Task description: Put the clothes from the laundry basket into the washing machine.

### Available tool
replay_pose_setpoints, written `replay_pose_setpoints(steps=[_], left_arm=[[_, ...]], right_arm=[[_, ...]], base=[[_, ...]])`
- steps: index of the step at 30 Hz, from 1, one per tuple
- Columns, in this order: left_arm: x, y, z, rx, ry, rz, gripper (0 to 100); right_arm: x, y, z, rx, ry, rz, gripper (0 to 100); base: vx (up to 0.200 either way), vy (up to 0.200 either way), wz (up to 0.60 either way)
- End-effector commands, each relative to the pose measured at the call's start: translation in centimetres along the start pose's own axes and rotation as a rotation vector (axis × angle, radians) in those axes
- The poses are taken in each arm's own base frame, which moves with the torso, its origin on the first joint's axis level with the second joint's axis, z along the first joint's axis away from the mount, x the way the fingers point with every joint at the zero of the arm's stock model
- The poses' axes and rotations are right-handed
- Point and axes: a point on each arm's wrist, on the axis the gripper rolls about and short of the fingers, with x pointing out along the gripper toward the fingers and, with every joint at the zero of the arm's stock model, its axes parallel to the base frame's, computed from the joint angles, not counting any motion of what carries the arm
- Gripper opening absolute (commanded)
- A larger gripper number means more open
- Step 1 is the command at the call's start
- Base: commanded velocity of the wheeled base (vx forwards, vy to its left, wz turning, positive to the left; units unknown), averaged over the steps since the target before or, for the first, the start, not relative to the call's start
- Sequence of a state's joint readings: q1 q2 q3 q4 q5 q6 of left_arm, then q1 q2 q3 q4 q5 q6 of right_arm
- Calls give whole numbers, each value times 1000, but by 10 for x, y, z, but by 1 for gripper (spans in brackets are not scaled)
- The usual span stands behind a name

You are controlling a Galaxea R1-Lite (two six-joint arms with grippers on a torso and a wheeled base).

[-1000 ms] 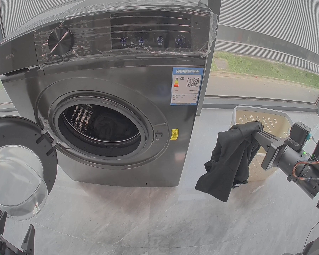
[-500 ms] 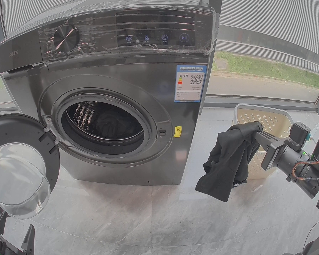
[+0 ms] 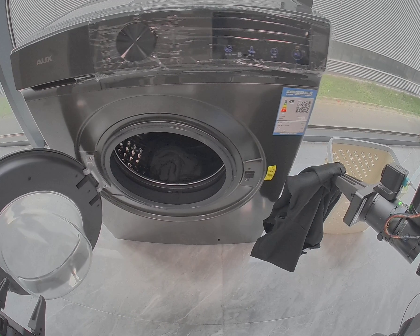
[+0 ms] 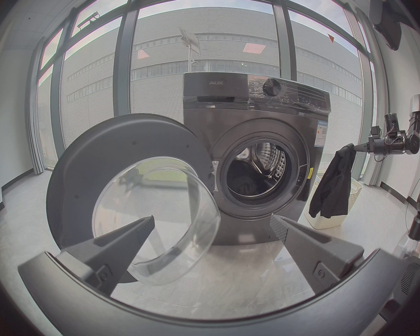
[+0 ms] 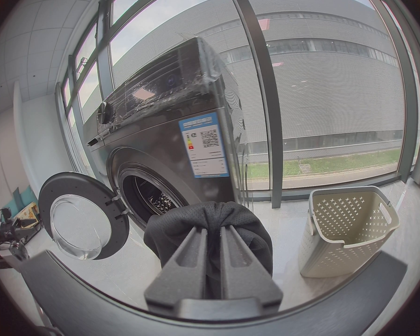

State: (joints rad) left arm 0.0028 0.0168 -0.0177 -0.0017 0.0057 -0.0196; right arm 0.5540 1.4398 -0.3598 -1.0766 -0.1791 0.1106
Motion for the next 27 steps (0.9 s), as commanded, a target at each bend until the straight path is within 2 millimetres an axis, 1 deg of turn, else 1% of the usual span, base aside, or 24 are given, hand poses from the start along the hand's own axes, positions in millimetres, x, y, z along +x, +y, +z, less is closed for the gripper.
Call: replay_pose_setpoints(steps=[1, 4, 12, 17, 21, 24, 27], left_arm=[[0, 0, -4, 0, -2, 1, 100], [0, 0, -4, 0, -2, 1, 100], [0, 0, -4, -2, -2, 1, 100], [0, 0, -4, -3, -4, 1, 100], [0, 0, -4, 7, -5, 1, 100], [0, 0, -4, 32, -4, -2, 100], [0, 0, -4, 40, -4, -12, 100]], right_arm=[[0, 0, -1, -1, 3, 1, 0], [0, 0, -1, -1, 4, 0, 0], [-1, 1, -3, -3, 15, 15, 0], [-5, 4, -9, -5, 39, 40, 0], [-7, 5, -12, 1, 55, 95, 0], [-11, 14, -20, -6, 95, 164, 0], [-9, 24, -26, -6, 118, 209, 0]], base=[[0, 200, 0], [0, 200, 0], [0, 0, 0], [0, 0, 0], [0, 0, 0], [0, 0, 0], [0, 0, 0]])
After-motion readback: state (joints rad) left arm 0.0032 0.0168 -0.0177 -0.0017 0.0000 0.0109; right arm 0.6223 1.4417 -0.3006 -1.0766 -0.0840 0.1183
